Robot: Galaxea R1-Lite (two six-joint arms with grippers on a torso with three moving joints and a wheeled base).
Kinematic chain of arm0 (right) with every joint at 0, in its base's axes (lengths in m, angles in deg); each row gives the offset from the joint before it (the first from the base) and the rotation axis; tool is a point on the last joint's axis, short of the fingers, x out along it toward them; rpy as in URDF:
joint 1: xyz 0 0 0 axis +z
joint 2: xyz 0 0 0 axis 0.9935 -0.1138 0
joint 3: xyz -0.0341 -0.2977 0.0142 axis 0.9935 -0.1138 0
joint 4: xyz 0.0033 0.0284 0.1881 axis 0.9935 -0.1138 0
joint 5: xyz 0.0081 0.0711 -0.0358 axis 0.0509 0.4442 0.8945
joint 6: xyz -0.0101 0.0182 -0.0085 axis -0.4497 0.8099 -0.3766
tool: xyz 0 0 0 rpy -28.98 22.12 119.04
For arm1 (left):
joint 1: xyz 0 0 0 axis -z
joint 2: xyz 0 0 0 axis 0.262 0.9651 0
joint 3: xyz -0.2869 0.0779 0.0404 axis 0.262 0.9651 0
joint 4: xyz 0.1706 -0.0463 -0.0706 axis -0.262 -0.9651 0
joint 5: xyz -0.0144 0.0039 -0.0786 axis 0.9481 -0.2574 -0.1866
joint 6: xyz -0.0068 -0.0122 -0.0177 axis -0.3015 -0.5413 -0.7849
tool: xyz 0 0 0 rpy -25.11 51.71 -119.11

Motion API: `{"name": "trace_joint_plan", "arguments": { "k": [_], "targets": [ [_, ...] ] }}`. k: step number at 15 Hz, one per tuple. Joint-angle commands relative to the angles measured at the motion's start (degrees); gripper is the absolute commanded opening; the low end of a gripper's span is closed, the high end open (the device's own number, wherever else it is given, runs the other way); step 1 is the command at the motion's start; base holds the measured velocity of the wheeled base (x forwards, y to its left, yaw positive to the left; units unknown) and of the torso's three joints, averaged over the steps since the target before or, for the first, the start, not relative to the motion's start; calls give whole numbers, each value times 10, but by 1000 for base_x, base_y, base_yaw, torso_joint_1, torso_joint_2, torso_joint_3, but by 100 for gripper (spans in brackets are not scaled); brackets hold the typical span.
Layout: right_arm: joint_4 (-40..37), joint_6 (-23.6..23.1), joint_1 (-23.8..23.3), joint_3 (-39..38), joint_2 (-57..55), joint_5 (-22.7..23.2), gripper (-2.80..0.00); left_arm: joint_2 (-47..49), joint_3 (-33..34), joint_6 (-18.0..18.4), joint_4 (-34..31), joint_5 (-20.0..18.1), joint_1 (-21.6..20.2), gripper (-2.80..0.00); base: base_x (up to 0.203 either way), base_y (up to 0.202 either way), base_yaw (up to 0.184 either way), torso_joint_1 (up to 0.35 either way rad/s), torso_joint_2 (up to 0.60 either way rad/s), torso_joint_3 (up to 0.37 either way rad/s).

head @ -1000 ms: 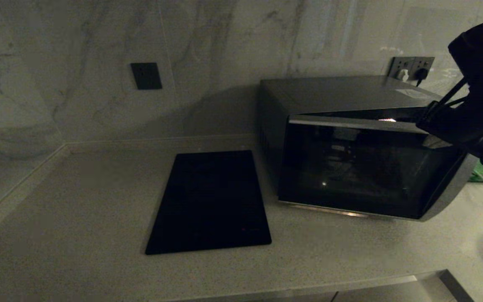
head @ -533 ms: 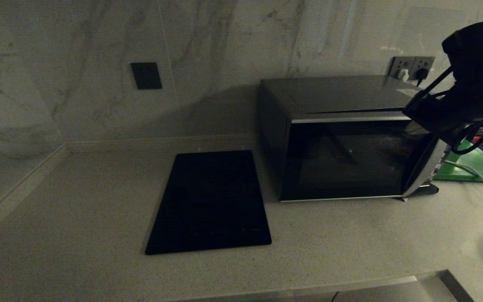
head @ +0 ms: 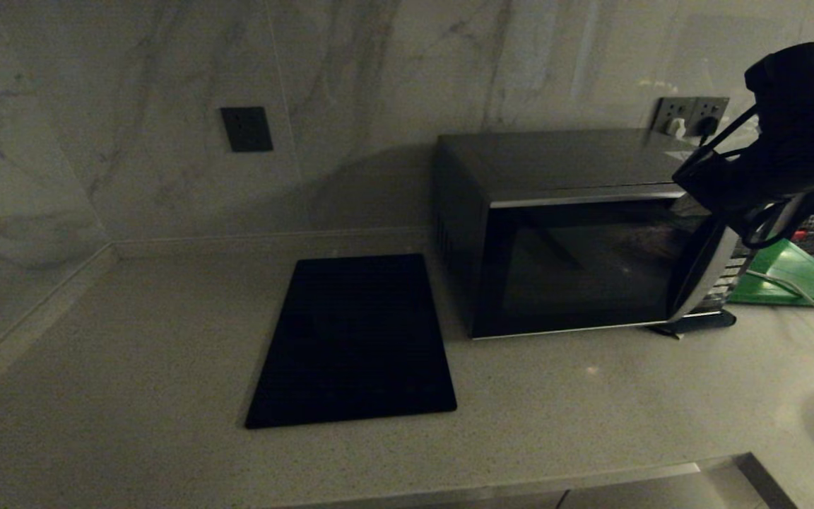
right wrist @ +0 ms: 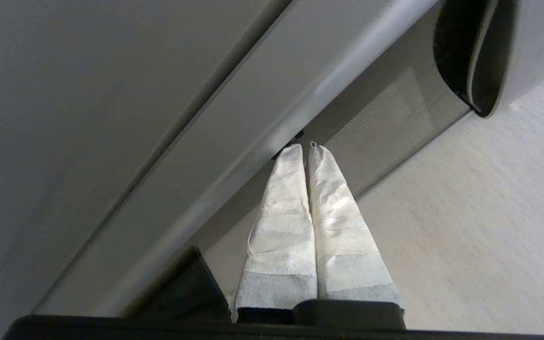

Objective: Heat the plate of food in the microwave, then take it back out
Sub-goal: Close the microwave oven

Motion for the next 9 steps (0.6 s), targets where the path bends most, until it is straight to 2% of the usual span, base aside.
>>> {"name": "trace_joint_plan", "arguments": {
  "k": [1, 6, 9],
  "targets": [
    [-3, 0, -3, 0, -9, 17, -280, 1, 0, 0, 0, 0, 0, -280, 0, 0, 0, 0, 0, 0],
    [-8, 0, -1, -7, 11, 37, -280, 1, 0, 0, 0, 0, 0, -280, 0, 0, 0, 0, 0, 0],
    [-26, -3, 19, -62, 81, 86, -280, 1, 0, 0, 0, 0, 0, -280, 0, 0, 0, 0, 0, 0]
  ]
}}
